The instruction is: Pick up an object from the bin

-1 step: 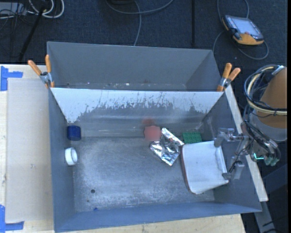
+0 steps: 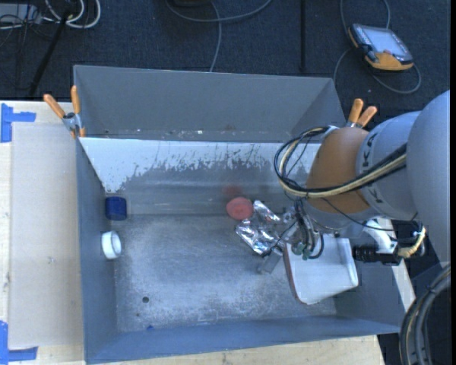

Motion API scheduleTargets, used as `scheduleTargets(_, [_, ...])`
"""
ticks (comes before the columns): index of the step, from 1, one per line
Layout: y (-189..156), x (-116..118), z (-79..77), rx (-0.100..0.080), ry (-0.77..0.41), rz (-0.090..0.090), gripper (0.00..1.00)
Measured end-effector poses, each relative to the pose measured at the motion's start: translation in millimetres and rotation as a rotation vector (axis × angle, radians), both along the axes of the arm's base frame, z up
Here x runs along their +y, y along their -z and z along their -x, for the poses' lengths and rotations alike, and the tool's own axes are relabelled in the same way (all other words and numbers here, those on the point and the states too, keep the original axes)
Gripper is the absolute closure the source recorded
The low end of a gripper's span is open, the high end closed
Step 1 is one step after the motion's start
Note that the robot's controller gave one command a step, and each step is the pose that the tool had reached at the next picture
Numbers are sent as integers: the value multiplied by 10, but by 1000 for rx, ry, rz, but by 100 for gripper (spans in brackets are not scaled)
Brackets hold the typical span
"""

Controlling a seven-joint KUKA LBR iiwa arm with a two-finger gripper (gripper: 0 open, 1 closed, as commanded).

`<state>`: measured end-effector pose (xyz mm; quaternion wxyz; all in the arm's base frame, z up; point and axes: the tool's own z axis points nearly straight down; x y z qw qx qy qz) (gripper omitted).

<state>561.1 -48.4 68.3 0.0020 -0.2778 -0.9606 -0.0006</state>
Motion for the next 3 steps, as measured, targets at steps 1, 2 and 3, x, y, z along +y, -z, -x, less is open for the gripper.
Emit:
scheduleTargets(1, [-330,545,-154,-7,19,0,0])
scheduleTargets(2, [-329,442,204,1,279,3,0])
scheduleTargets(3, [7,377,67,1,325,4,0])
